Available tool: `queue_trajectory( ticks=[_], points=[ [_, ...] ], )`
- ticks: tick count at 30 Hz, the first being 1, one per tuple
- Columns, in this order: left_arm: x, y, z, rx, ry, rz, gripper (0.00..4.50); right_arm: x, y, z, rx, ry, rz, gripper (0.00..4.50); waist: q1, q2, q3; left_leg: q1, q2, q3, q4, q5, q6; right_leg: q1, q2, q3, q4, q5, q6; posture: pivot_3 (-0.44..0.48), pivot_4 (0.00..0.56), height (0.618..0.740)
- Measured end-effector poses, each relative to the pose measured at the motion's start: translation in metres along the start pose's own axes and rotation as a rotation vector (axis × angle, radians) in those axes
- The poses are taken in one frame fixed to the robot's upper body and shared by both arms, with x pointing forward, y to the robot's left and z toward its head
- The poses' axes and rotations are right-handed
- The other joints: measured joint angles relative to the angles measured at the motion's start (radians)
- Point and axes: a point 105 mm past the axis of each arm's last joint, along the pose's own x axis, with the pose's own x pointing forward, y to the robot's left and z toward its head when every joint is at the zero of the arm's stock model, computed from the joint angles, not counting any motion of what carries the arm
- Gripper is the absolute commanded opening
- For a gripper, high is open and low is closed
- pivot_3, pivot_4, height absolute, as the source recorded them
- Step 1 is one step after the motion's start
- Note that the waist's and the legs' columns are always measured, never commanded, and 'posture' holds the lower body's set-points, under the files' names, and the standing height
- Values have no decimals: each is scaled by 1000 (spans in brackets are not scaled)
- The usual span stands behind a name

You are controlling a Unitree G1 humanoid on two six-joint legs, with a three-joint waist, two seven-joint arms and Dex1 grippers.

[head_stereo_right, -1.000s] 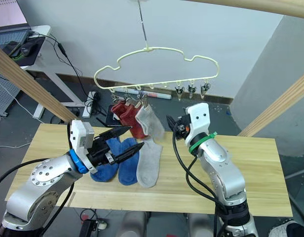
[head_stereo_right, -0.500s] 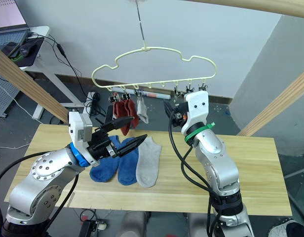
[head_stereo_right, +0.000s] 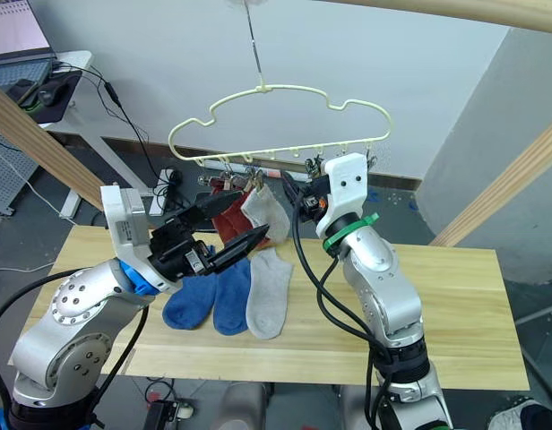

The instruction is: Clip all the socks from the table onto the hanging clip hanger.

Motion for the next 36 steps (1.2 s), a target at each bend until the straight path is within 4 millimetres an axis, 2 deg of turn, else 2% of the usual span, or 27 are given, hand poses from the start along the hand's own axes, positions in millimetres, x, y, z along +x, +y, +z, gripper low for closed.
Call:
queue_trajectory(
  ticks=[6, 14, 19, 29, 36],
  points=[
    [0, 2, -1, 0, 1, 16, 3708, 2, -3, -1, 35, 4, -22, 3275, 0, 0, 0, 0, 0, 0, 0, 0, 0, 0, 0, 0, 0, 0, -1, 130, 307, 740],
    [-1, 2, -2, -5, 5, 23, 3708, -9, -14, -17, 58, 82, -78, 3275, 0, 0, 0, 0, 0, 0, 0, 0, 0, 0, 0, 0, 0, 1, -2, 129, 314, 740],
    [-1, 2, -3, -1, 9, 28, 3708, -11, -18, -17, 38, 92, -88, 3275, 0, 0, 0, 0, 0, 0, 0, 0, 0, 0, 0, 0, 0, 0, 0, 124, 316, 740],
    [-1, 3, -3, 8, 12, 32, 3708, -7, 7, -10, 52, 65, -5, 3275, -1, 0, 0, 0, 0, 0, 0, 0, 0, 0, 0, 0, 0, 0, 0, 127, 315, 740],
    [-1, 3, -3, 3, 4, 38, 3708, 2, 2, -4, 53, 33, -23, 3275, 0, 0, 0, 0, 0, 0, 0, 0, 0, 0, 0, 0, 0, 0, 0, 130, 315, 740]
  ],
)
